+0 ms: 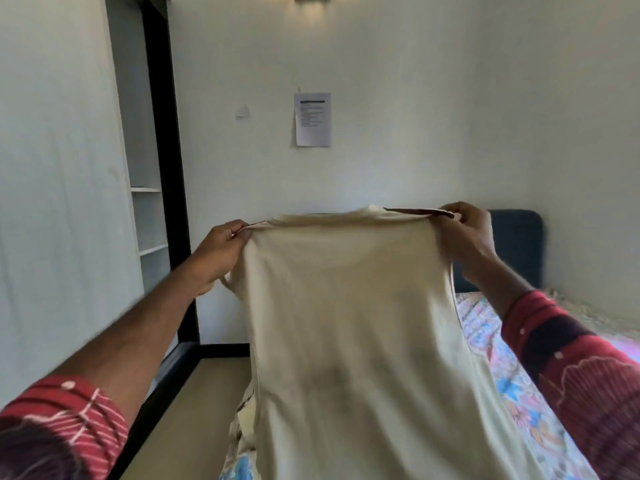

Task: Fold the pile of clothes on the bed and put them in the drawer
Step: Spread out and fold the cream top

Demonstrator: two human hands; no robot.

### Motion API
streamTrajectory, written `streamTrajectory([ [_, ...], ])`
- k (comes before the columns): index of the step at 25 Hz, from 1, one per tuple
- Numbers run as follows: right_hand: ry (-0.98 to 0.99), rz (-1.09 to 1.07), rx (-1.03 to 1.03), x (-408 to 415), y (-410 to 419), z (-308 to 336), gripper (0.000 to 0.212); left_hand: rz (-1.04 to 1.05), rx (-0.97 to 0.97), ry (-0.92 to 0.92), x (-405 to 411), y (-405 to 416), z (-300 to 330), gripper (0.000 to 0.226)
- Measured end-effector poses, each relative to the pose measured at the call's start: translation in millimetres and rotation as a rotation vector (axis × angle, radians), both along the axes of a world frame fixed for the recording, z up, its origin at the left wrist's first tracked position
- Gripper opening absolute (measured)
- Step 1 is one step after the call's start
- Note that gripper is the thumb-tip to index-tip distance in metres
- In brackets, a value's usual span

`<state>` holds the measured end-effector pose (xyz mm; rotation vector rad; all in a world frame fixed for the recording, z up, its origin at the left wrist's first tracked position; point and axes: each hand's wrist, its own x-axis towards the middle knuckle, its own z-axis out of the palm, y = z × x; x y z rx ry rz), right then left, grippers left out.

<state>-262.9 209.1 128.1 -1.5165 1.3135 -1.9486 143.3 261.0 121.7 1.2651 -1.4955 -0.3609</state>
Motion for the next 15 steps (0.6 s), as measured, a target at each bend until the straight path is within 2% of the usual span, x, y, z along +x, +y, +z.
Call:
streamTrajectory([
  [3,-0.031,-0.160,-0.120,-0.2,2.8,-6.6,0.016,0.100,-0.189,-0.020,-7.6,-1.9,1.2,0.017],
  [5,-0.032,-0.170,-0.142,-6.9,10.8,2.9,0.021,0.055,-0.212,0.043,-2.3,1.3,13.3,0.016],
  [7,-0.002,-0.157,-0.142,-17.6,19.5,17.4,0.031,-0.061,-0.096,0.086,0.0,13.5,29.9,0.017],
  [11,0.065,-0.131,-0.156,-34.7,57.7,63.3,0.031,-0.276,0.075,0.120,-5.0,50.9,76.4,0.018],
  [15,0.104,-0.131,-0.169,-59.7,111.8,110.1,0.028,-0.475,0.172,0.030,3.8,89.3,125.2,0.024],
])
